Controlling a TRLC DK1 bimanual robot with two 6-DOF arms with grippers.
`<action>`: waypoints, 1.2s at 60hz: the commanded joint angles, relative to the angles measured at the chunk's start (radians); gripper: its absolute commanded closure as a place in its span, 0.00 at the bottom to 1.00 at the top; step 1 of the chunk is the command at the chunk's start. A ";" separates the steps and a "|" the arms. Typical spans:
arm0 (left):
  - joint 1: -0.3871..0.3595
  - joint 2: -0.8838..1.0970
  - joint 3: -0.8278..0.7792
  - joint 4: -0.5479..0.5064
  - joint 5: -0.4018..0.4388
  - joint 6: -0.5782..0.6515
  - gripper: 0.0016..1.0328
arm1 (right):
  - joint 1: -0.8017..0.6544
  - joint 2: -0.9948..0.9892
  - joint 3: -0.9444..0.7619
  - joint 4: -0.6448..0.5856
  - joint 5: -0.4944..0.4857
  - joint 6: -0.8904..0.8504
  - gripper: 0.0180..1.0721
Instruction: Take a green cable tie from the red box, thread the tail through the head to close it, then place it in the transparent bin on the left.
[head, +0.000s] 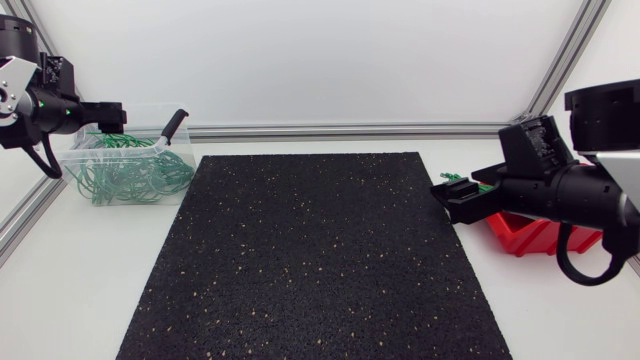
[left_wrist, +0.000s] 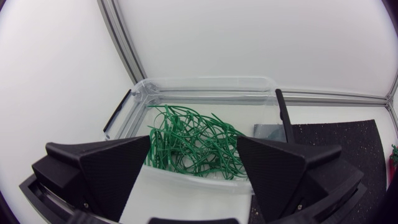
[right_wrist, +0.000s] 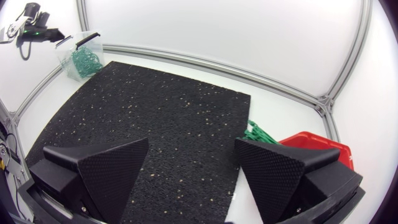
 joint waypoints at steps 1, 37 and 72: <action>-0.014 -0.110 -0.108 0.024 -0.010 0.016 0.03 | -0.060 -0.059 -0.048 0.012 -0.007 -0.035 0.04; -0.165 -0.773 -0.657 0.079 -0.008 -0.021 0.03 | -0.286 -0.500 -0.338 0.099 -0.030 -0.059 0.04; -0.174 -1.184 -0.959 0.127 0.058 -0.071 0.03 | -0.246 -0.791 -0.571 0.249 0.044 0.049 0.04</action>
